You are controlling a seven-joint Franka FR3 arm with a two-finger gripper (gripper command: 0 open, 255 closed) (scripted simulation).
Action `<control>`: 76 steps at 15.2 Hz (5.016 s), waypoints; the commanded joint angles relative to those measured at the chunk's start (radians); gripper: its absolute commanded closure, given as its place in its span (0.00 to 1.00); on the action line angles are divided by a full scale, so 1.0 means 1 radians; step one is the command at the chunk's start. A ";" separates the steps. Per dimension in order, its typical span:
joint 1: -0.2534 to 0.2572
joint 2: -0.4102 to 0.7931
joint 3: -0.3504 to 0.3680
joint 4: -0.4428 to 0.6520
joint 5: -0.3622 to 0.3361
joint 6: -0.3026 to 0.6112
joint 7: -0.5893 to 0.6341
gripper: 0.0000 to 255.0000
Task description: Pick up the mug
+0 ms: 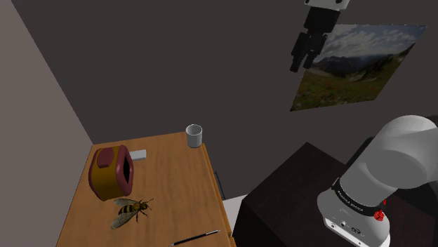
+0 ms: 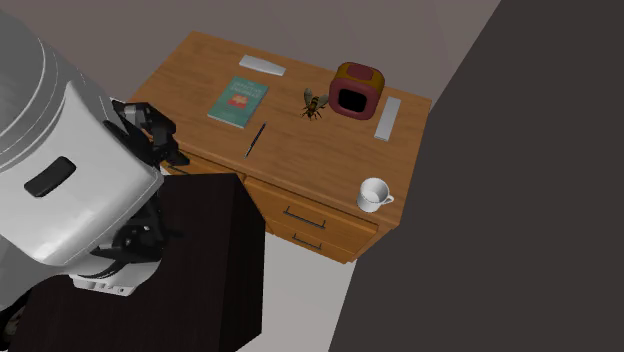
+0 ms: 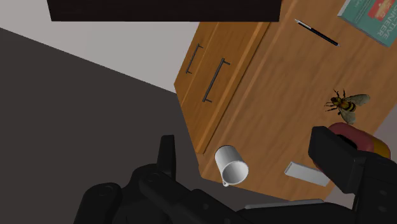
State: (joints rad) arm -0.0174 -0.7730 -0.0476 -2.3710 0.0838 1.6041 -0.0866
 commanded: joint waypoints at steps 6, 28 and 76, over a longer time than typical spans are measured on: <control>0.019 0.128 0.060 -0.027 0.021 0.150 0.050 0.00; 0.080 0.928 0.233 0.264 -0.100 0.616 0.333 0.00; 0.231 1.653 0.176 1.014 -0.248 0.526 0.486 1.00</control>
State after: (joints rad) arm 0.2148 0.8859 0.1280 -1.3596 -0.1656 2.1387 0.4014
